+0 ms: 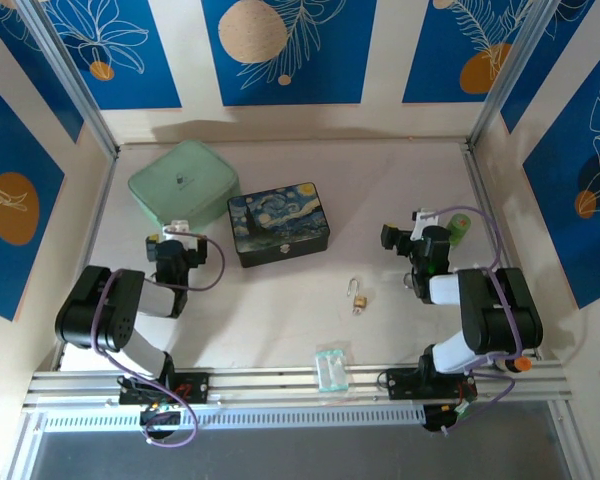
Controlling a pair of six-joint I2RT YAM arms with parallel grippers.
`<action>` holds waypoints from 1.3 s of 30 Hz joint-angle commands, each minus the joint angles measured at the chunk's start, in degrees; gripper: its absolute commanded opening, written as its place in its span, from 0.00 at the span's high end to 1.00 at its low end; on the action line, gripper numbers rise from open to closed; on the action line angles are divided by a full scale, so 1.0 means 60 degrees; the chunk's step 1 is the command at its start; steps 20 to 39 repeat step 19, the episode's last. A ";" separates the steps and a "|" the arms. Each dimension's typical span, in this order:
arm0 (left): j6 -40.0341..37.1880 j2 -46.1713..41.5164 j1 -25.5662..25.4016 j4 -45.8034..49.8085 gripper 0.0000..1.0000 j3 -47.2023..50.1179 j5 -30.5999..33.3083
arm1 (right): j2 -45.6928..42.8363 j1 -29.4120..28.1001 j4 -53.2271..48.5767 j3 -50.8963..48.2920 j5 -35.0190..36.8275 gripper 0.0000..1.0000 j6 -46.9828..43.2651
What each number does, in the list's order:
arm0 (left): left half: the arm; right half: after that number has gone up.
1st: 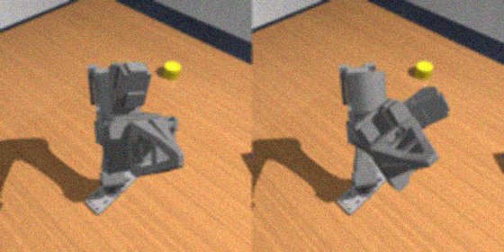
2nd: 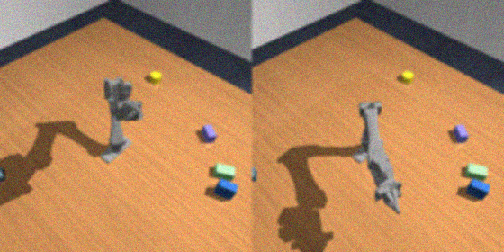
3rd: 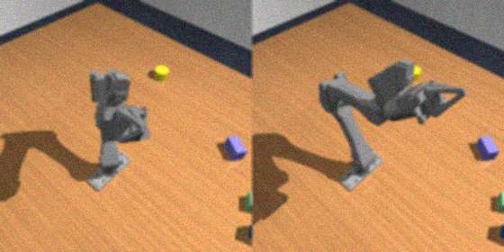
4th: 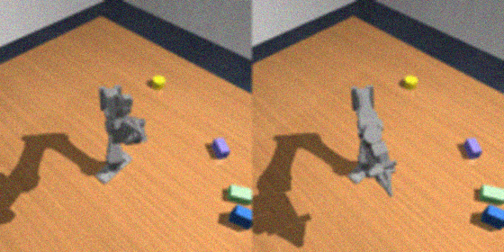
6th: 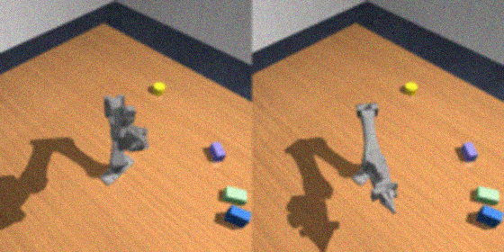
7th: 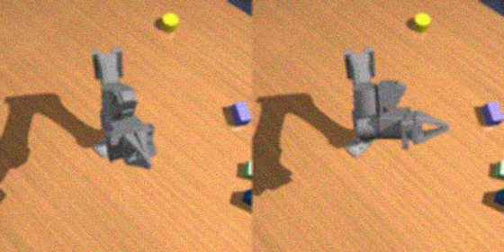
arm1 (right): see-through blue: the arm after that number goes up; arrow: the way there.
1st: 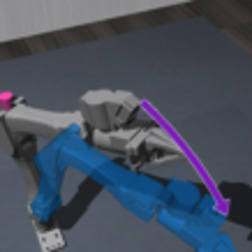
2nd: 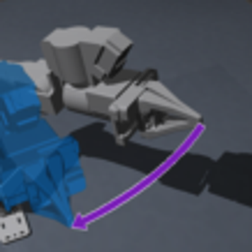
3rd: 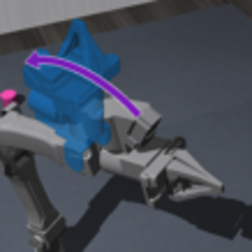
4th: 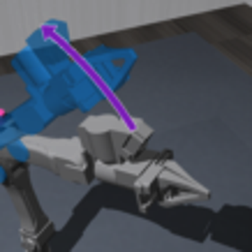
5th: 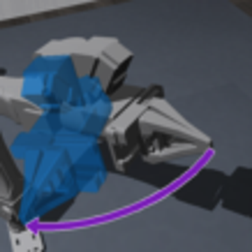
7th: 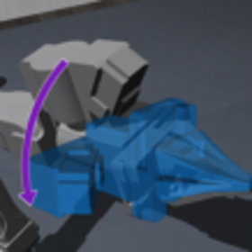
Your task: Unlock the padlock with the key
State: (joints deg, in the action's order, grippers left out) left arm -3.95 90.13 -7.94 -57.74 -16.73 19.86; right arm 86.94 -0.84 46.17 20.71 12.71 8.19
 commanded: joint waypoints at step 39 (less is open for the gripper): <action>0.0482 -0.0079 0.0519 0.0216 0.00 -0.0581 -0.1534 | 0.0030 0.0045 0.0034 0.0532 -0.1008 0.01 -0.0440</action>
